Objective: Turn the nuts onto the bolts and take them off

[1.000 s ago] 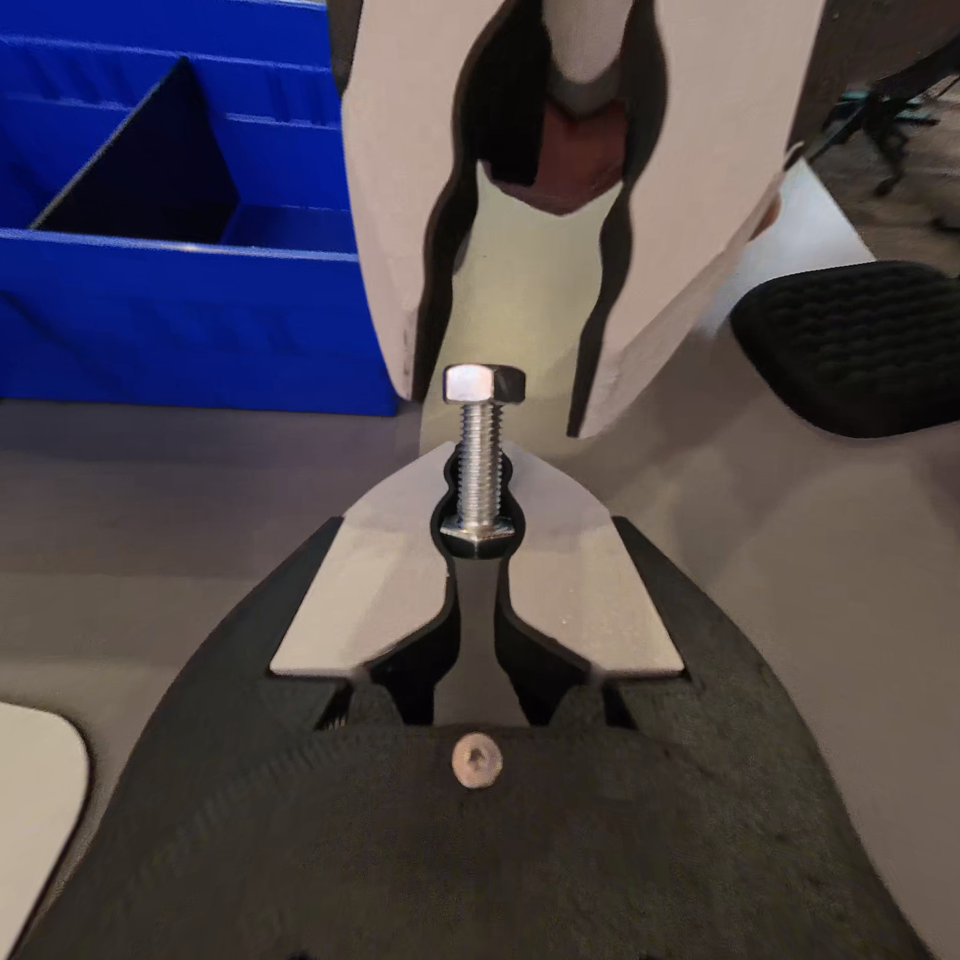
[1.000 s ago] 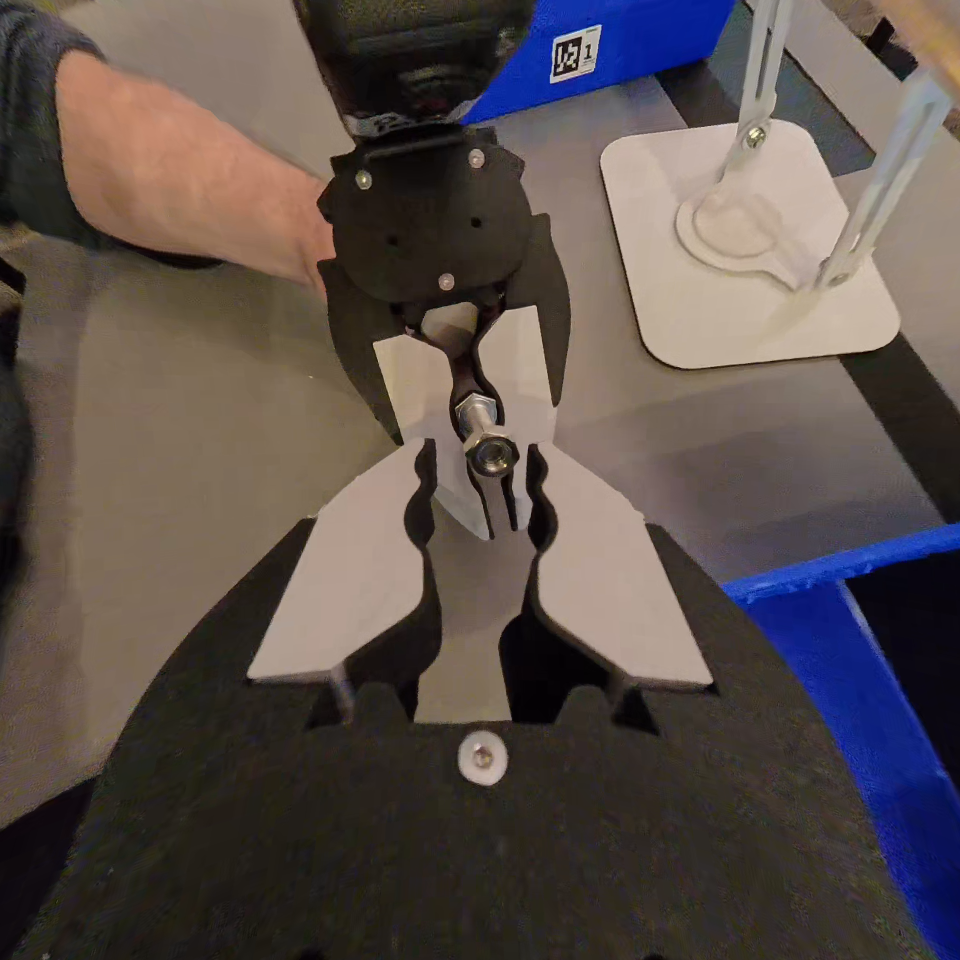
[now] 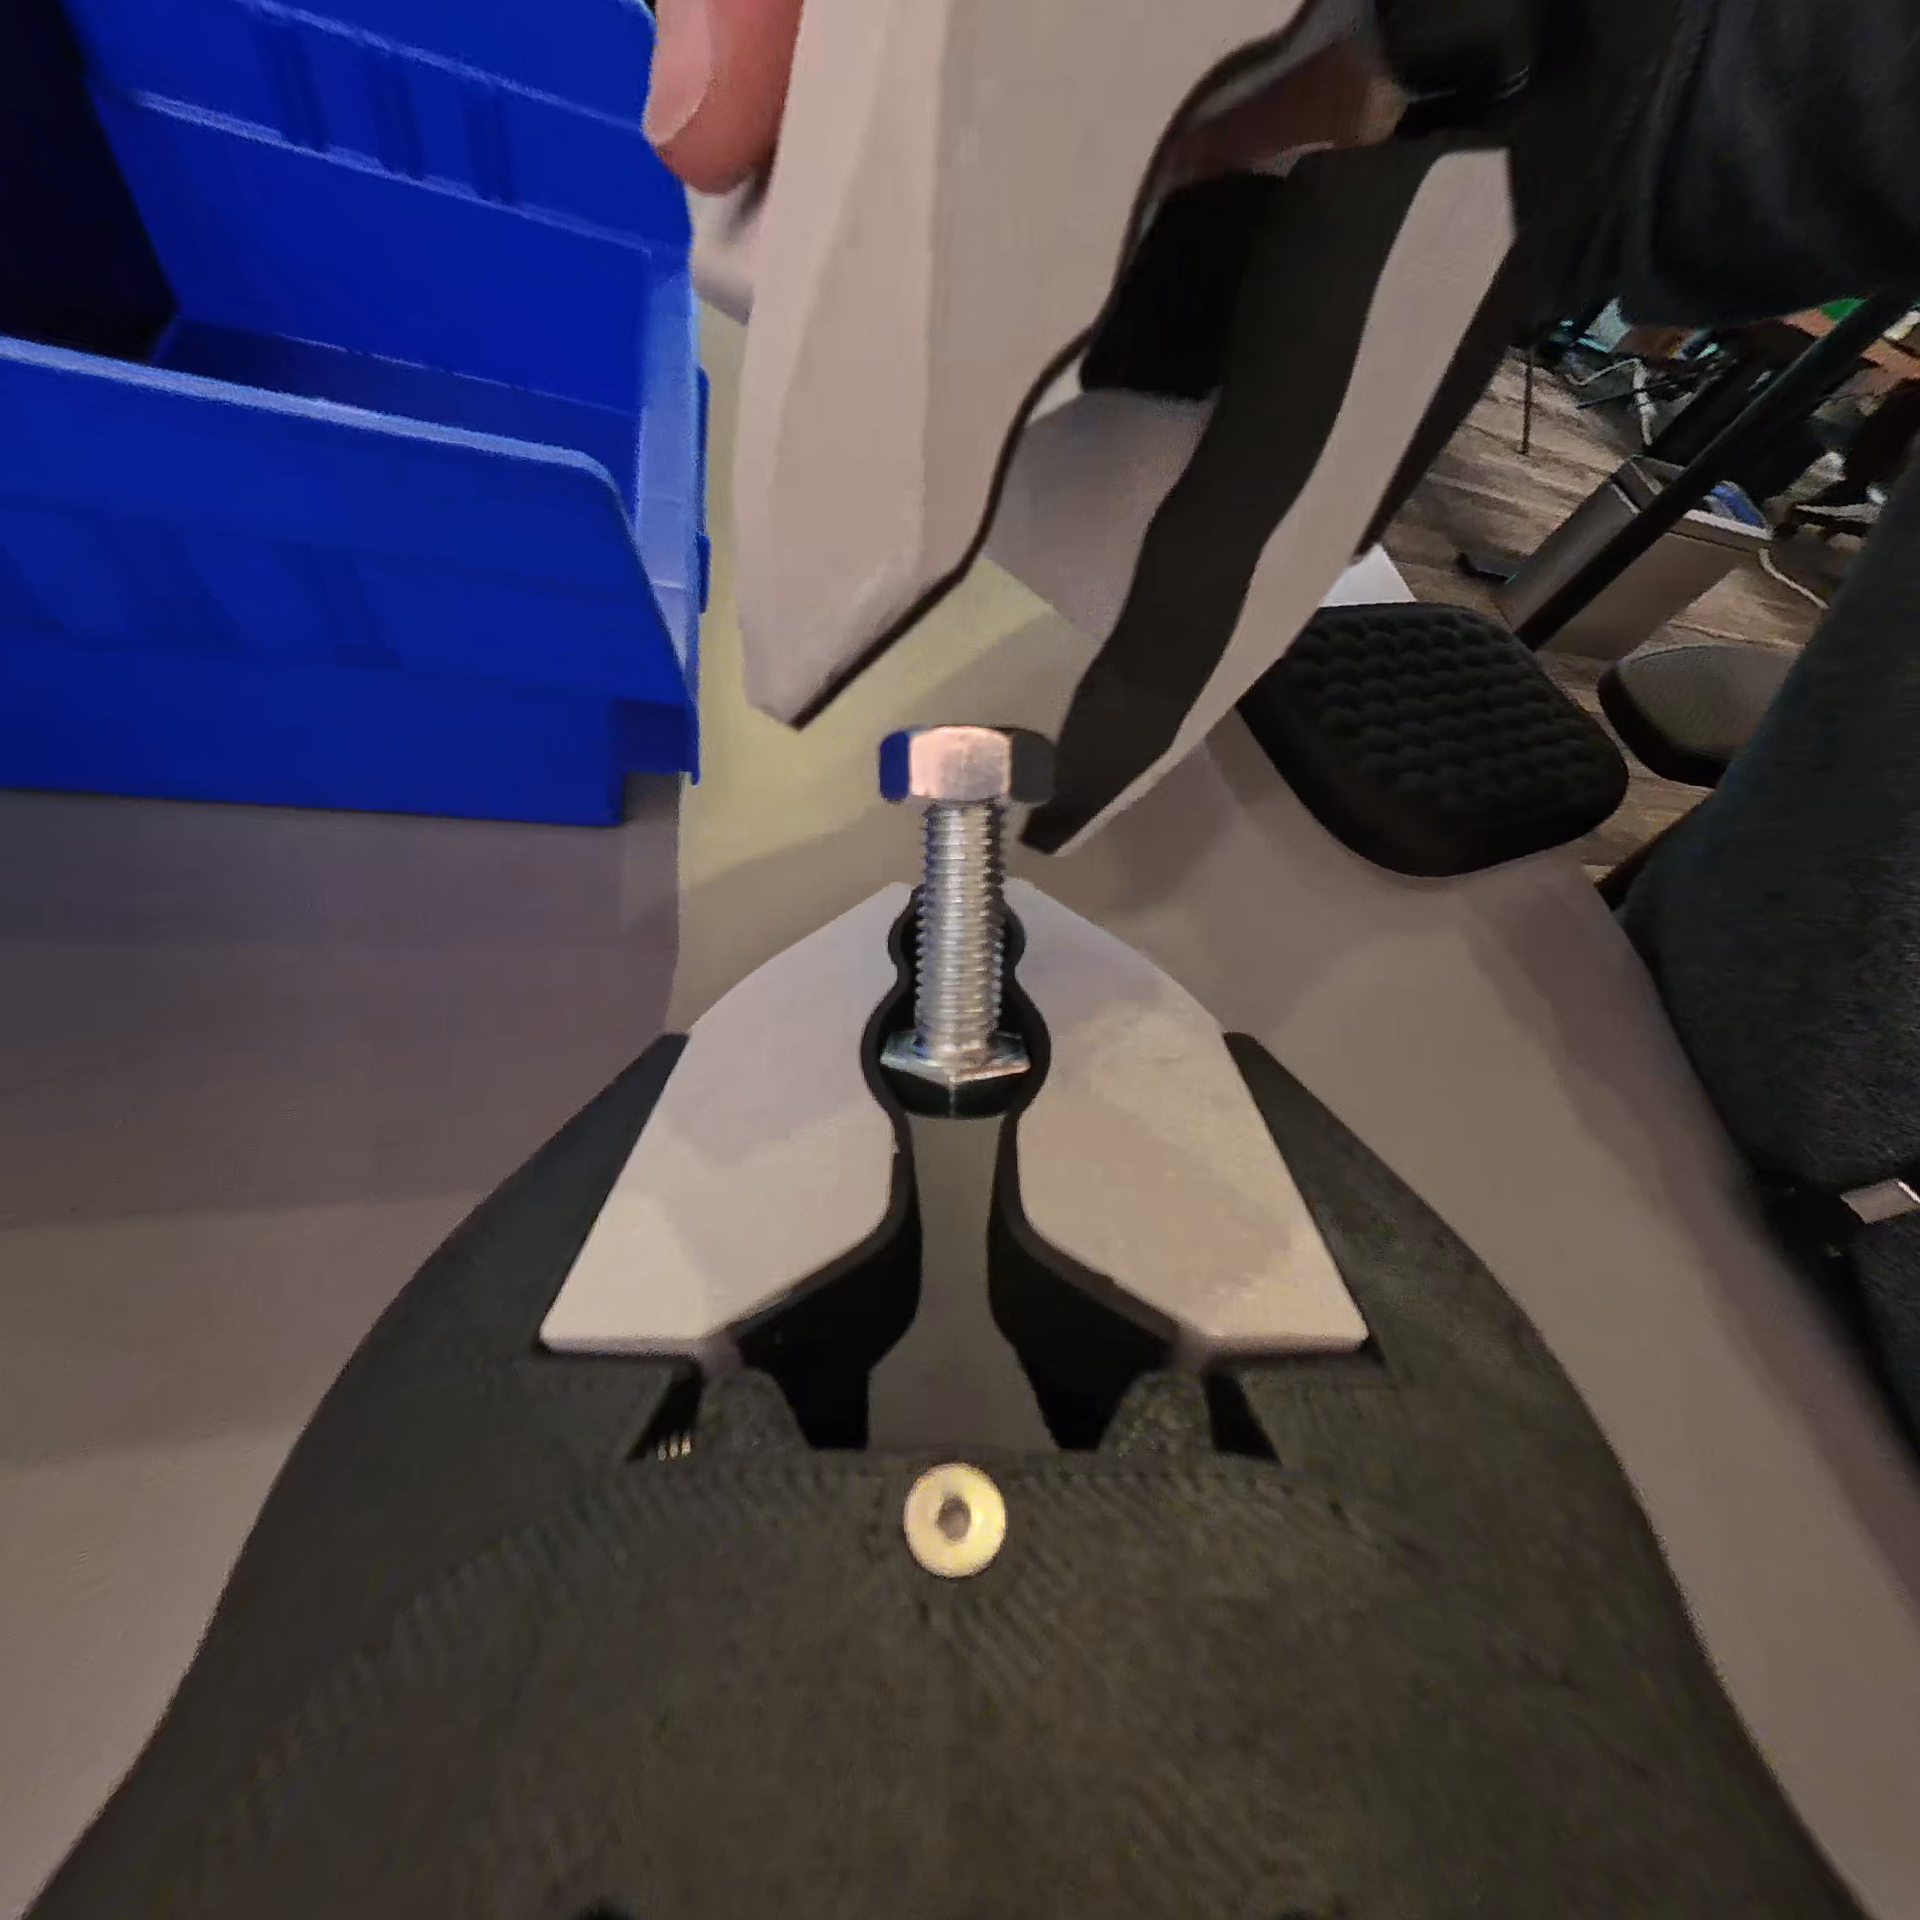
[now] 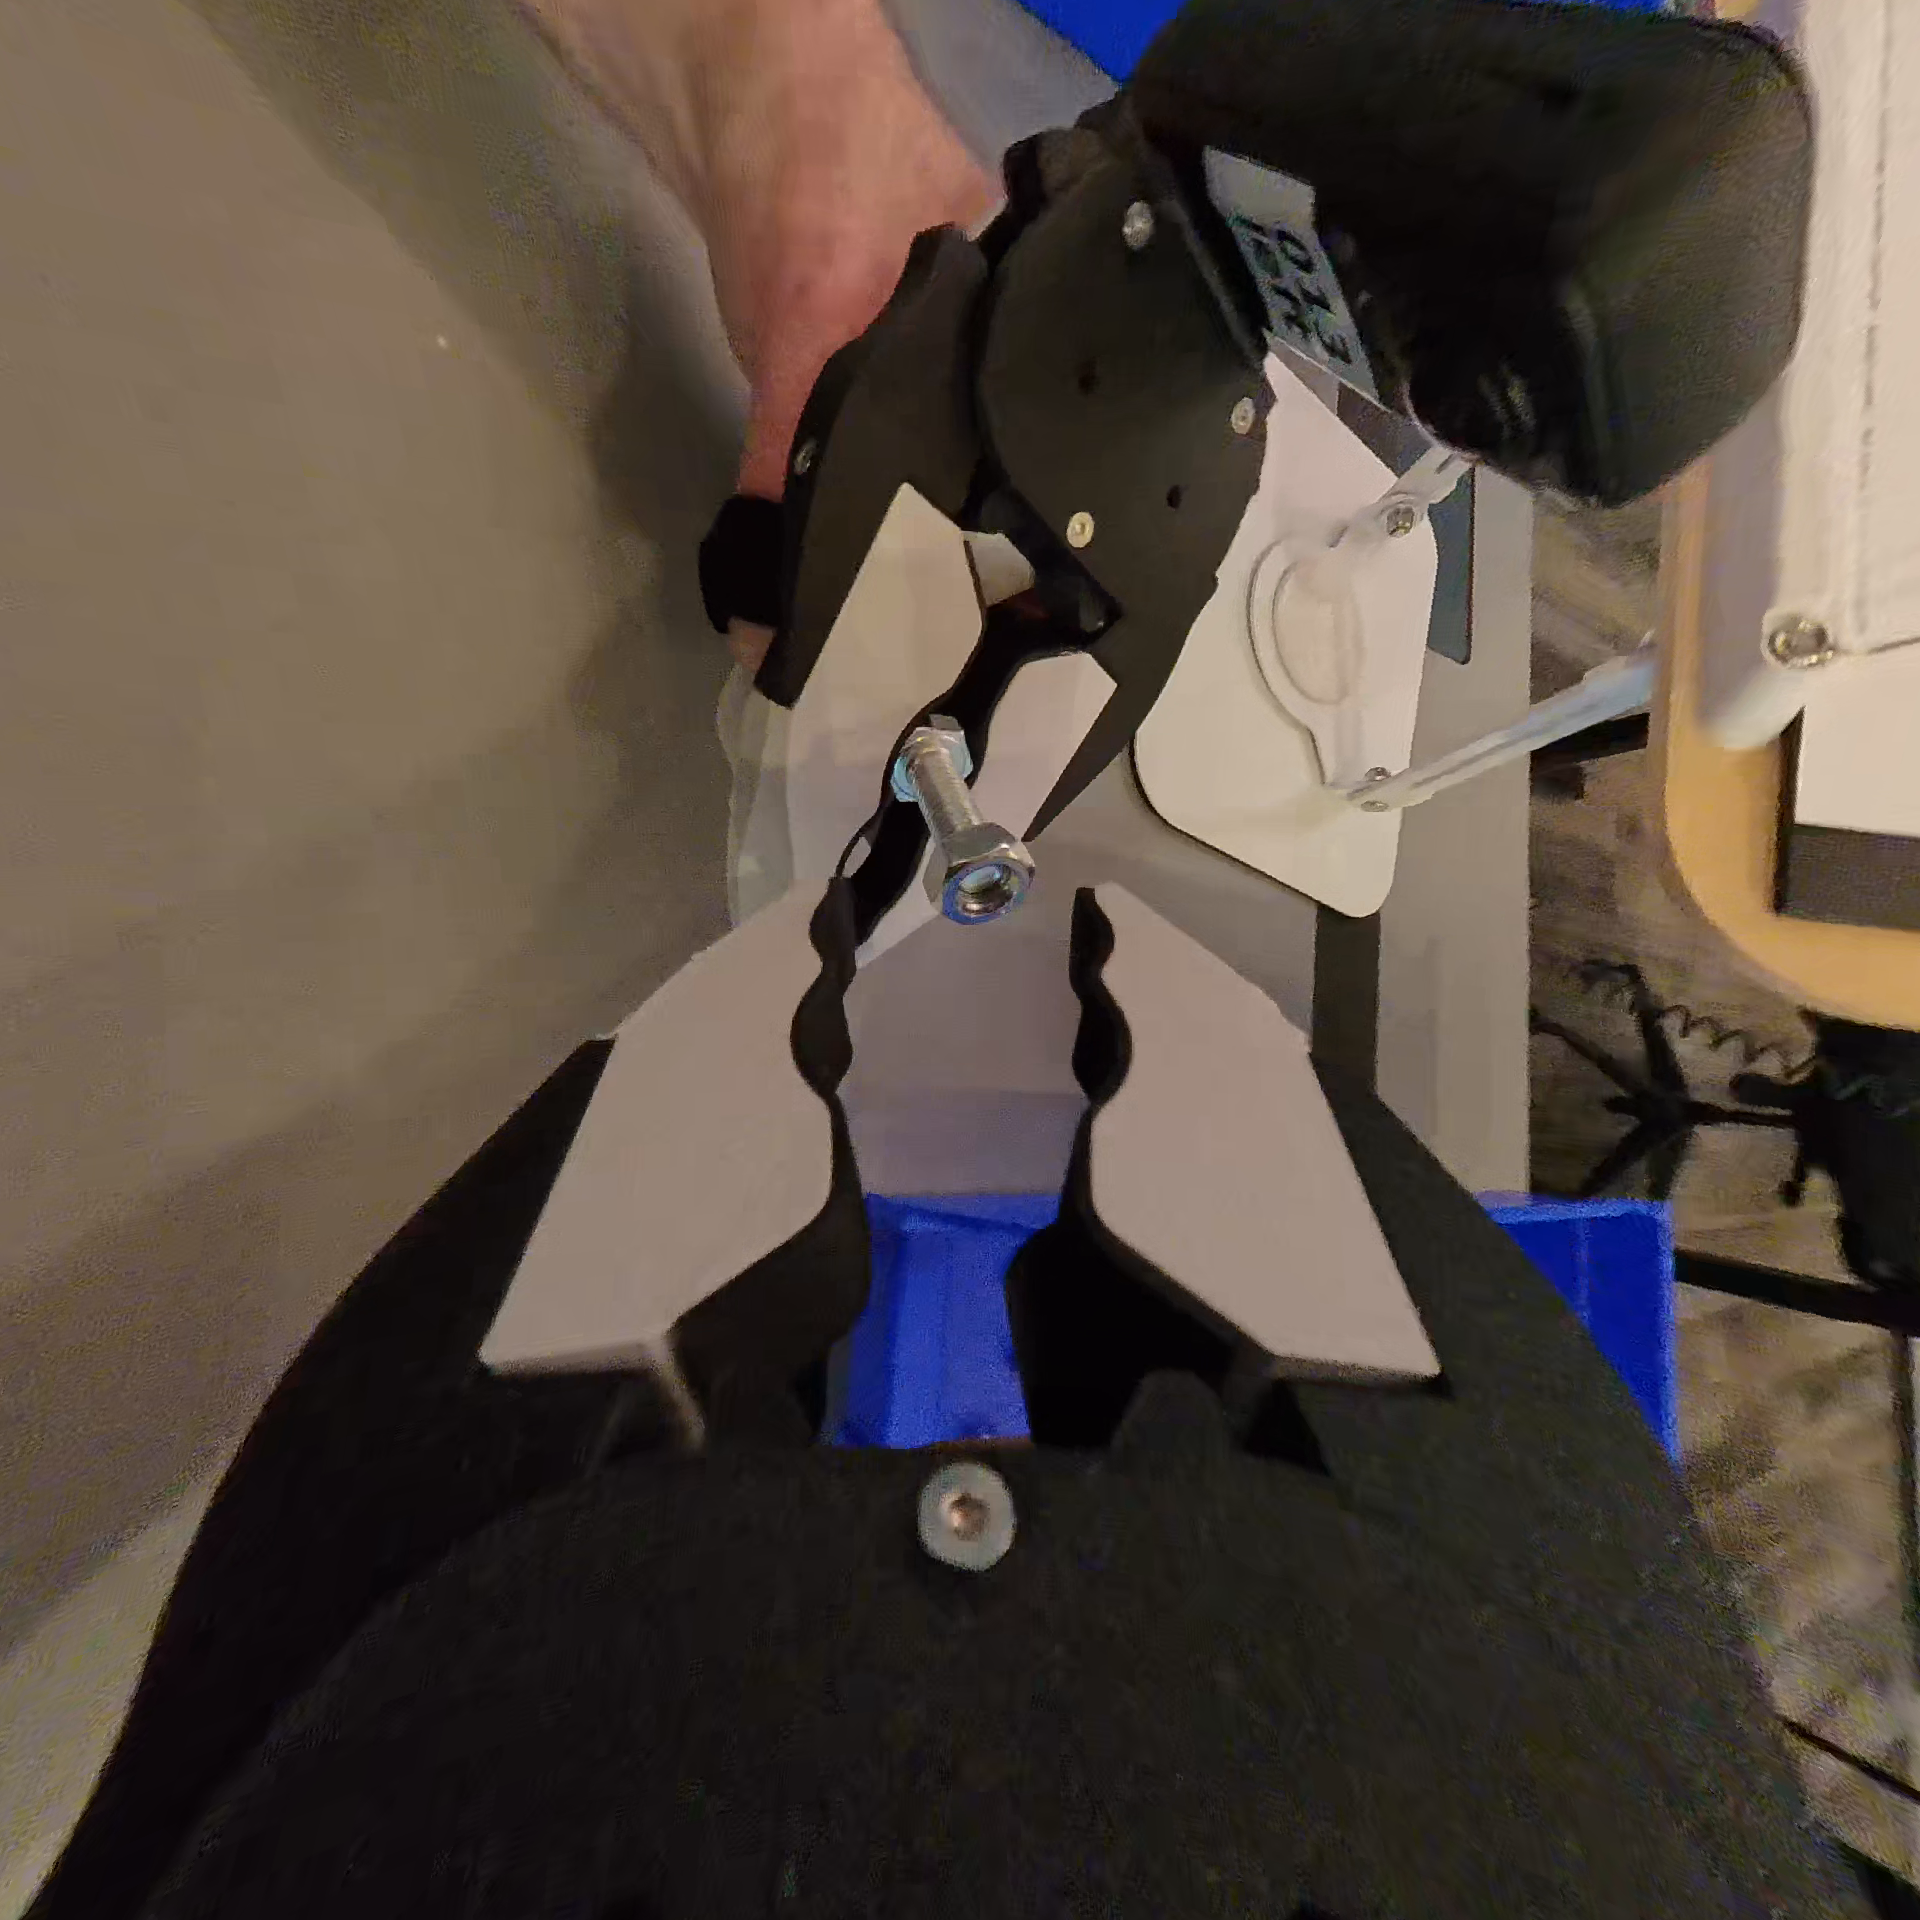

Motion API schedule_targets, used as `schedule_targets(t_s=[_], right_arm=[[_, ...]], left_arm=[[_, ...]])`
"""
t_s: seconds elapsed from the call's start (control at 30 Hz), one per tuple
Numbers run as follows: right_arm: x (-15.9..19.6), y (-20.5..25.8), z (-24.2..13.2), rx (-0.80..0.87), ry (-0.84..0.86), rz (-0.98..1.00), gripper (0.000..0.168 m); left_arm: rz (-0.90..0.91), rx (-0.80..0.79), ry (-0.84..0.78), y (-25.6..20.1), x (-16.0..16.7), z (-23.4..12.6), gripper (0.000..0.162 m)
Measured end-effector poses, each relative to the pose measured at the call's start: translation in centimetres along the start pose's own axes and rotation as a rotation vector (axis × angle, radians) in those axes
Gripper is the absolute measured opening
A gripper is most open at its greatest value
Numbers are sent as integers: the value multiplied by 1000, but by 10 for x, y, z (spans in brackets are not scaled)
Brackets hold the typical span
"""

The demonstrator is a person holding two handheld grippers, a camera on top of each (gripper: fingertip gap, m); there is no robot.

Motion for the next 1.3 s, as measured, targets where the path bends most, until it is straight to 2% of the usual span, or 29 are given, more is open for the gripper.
schedule_targets(t_s=[0.2, 0.33, 0.4, 0.53, 0.63, 0.8, 0.93, 1.0, 1.3], right_arm=[[5, -10, -4, -142, -44, 503, 37], [9, -9, 0, -224, -56, 684, 32], [10, -9, 3, -233, -72, 717, 20], [11, -7, 3, -207, -67, 632, 19], [7, -4, 1, -156, -54, 465, 19], [-5, 0, -4, -128, -68, 226, 19], [-18, 8, -13, -76, -84, -160, 19], [-23, 11, -15, -68, -95, -275, 19], [-21, 9, -12, -46, -99, -217, 19]], left_arm=[[71, -187, 40, 8, -2, 2, 9], [107, -247, 55, 9, -4, 3, 9], [121, -277, 61, 10, -4, 2, 9], [117, -262, 79, 9, -2, 4, 9], [97, -196, 70, 6, -1, 5, 10], [-6, 77, -15, -9, -4, 5, 10], [-60, 306, -57, -27, -5, 6, 10], [-66, 386, -72, -34, -5, 6, 10], [-60, 341, -80, -29, -5, 4, 10]])
Point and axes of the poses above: each gripper's, where its closed fingertips meet, z out along the fingers, x out of its underside, y = z × x across the jaws, the point moved 5 cm from there along -z, back along the fingers, and after that the axes turned 8 degrees about x, right-handed, at the moved point
